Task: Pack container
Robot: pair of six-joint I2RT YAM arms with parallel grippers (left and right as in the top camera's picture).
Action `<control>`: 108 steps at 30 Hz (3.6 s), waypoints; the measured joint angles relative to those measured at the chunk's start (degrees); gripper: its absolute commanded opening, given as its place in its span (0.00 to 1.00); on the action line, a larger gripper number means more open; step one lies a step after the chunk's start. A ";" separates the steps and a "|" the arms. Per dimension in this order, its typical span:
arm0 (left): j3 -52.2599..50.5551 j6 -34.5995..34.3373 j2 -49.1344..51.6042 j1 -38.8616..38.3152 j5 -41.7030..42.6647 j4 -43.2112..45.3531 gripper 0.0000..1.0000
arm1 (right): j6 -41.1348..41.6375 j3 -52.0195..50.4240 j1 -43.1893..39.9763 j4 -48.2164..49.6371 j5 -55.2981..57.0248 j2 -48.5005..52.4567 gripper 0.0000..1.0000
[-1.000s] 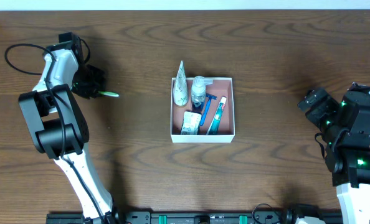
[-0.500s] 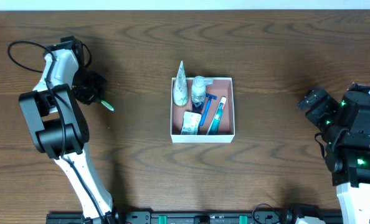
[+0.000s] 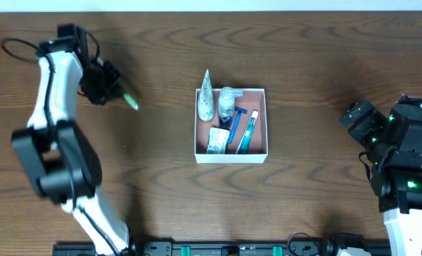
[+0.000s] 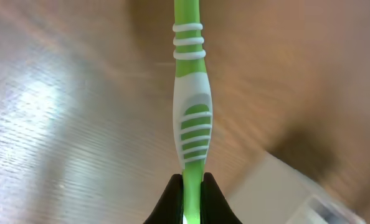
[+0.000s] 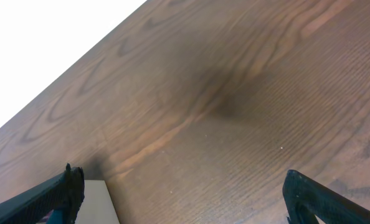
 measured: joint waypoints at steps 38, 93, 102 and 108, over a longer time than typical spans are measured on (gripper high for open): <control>0.44 -6.62 2.29 -57.66 -26.18 3.52 0.06 | 0.00 0.00 0.00 0.00 0.00 0.04 0.99; 0.52 0.17 -32.72 -62.77 -28.33 -5.27 0.98 | 0.00 0.00 0.00 0.02 0.00 0.04 0.99; -1.57 2.29 -33.22 -62.77 -28.98 -27.52 0.98 | 0.00 0.00 0.00 0.02 0.00 0.04 0.99; -13.00 2.27 -35.17 -62.64 -30.86 -16.06 0.98 | 0.00 0.00 0.00 0.02 -0.02 0.04 0.99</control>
